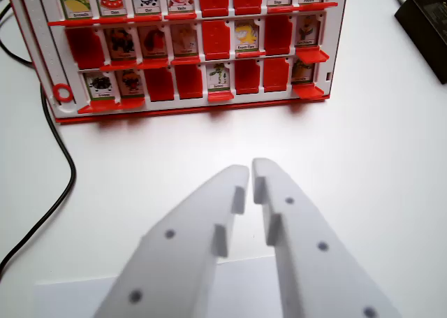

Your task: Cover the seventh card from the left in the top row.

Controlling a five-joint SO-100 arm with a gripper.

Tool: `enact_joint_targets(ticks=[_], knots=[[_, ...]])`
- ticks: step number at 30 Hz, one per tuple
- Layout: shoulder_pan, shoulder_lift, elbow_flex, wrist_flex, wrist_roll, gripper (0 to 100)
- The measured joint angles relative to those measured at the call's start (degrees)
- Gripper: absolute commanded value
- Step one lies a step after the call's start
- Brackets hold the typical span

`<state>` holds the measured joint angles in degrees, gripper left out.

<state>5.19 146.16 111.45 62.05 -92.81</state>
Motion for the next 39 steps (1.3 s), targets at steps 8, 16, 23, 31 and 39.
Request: enact_joint_targets(ticks=[8,16,23,31,39], knots=[[2.7,-7.1,2.5,-6.9,0.0,0],[5.4,-19.7,2.5,-14.5,0.0,0],[5.4,-33.7,-2.6,-20.0,0.0,0],[3.6,-48.3,-13.2,-22.1,0.0,0],[3.9,-58.3,-21.5,-22.1,0.79,0]])
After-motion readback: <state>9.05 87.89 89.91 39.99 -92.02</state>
